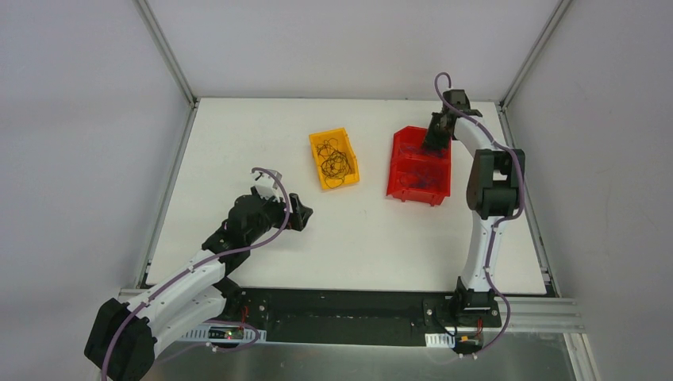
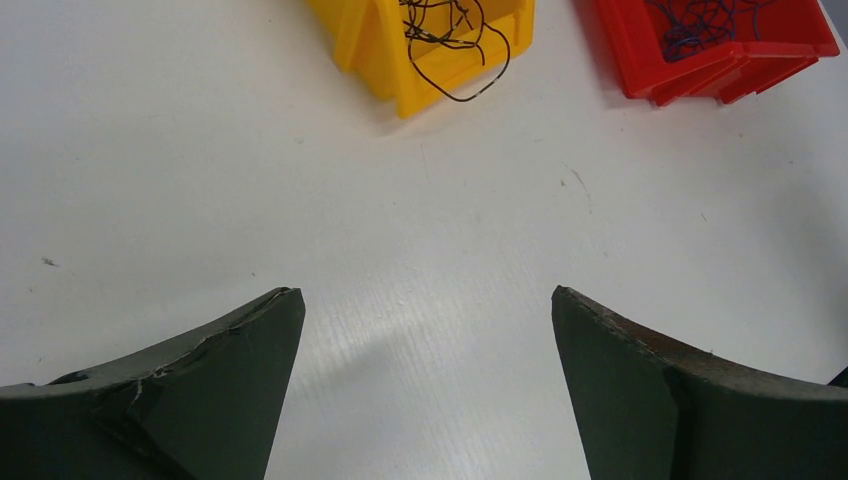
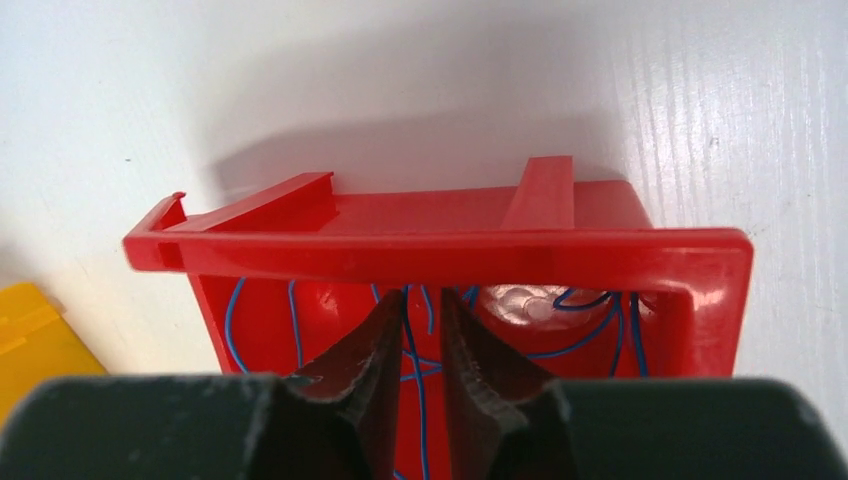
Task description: Untangle the cables
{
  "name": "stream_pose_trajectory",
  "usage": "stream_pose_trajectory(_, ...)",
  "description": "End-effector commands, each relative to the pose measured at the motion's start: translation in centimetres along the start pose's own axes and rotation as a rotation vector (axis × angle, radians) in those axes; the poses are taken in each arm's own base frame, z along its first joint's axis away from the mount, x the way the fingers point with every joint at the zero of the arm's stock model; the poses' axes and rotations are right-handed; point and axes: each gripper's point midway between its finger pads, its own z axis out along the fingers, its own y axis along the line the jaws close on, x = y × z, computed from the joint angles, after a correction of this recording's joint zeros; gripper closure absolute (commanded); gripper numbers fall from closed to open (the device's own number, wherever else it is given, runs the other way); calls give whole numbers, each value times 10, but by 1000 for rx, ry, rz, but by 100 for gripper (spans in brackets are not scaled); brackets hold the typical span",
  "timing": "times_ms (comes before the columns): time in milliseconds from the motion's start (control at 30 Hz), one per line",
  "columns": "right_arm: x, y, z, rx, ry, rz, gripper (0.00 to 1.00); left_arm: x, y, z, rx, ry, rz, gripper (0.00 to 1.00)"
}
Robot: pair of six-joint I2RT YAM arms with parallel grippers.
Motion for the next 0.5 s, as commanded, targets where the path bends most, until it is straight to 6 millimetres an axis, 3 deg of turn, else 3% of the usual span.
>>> stream_pose_trajectory(0, -41, 29, -67, -37, -156, -23, 75, -17, -8, 2, 24, -43, 18, 1)
stream_pose_trajectory(67, -48, 36, -87, -56, -188, -27, 72, -17, -9, 2, 26, -43, 18, 1)
stream_pose_trajectory(133, -52, 43, -108, -77, -216, -28, 60, -17, -9, 2, 25, -42, 18, 1)
stream_pose_trajectory(333, -49, 55, -167, -138, -295, -27, 2, -18, -8, 1, 24, -50, 16, 1)
stream_pose_trajectory(467, -35, 60, -204, -210, -356, 37, 1, -21, -9, -1, 25, -63, 2, 1)
